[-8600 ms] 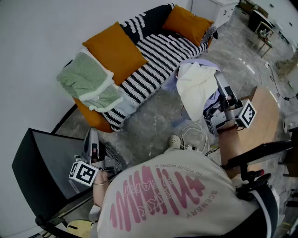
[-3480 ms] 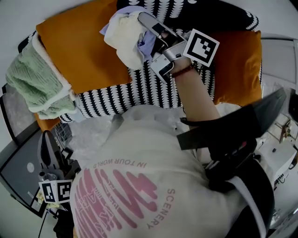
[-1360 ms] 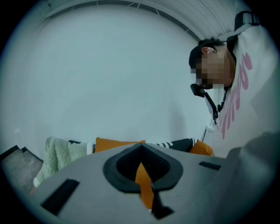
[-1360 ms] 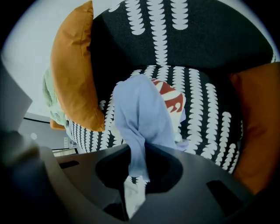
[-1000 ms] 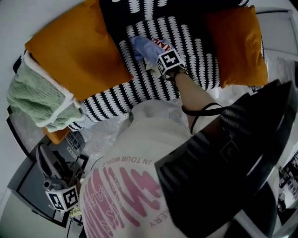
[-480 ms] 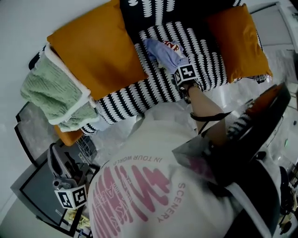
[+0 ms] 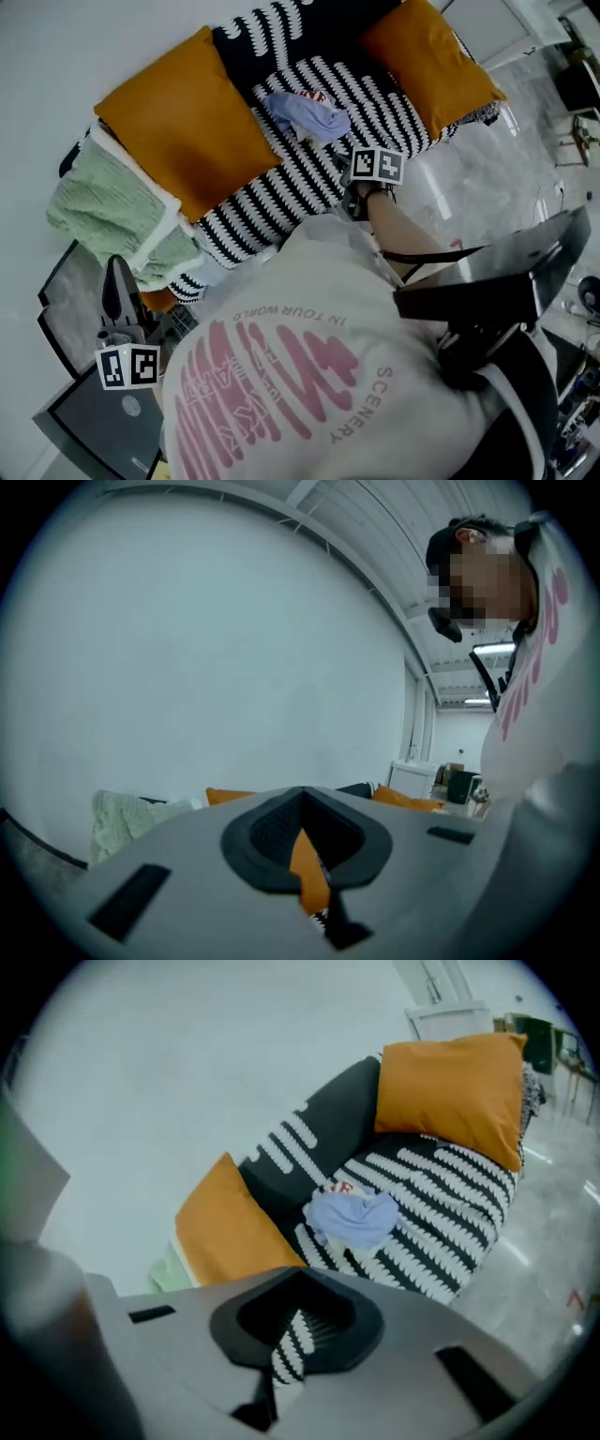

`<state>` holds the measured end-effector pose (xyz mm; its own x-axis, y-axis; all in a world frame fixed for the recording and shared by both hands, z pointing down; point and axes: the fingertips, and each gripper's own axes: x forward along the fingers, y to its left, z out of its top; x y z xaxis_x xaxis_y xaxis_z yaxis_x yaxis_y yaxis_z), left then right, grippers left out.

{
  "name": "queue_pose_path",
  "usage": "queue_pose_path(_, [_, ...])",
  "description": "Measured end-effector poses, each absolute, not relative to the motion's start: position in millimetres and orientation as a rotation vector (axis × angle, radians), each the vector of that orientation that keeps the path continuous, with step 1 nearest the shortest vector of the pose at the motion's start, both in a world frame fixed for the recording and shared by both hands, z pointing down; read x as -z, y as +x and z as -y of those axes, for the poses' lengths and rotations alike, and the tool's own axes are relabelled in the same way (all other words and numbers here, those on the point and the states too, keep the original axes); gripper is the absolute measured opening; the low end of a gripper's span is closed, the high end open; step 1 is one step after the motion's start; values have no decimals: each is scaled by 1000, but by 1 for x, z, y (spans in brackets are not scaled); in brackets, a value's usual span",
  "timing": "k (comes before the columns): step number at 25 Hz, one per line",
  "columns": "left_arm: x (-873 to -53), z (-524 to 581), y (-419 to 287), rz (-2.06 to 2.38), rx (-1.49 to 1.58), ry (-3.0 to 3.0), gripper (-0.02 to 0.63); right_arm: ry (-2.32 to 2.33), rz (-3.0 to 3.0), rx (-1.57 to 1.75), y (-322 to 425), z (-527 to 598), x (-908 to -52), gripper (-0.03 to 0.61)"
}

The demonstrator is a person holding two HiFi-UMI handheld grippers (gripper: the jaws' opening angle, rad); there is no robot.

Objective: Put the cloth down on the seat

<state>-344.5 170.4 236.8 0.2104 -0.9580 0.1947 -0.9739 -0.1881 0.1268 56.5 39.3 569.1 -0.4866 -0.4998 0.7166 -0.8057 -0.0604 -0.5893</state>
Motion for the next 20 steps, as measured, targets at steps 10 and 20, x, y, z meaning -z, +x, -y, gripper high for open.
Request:
queue_pose_path(10, [-212, -132, -278, 1485, 187, 2530, 3, 1446, 2500, -1424, 42, -25, -388, 12])
queue_pose_path(20, [-201, -141, -223, 1568, 152, 2533, 3, 1390, 2851, -1249, 110, -51, -243, 12])
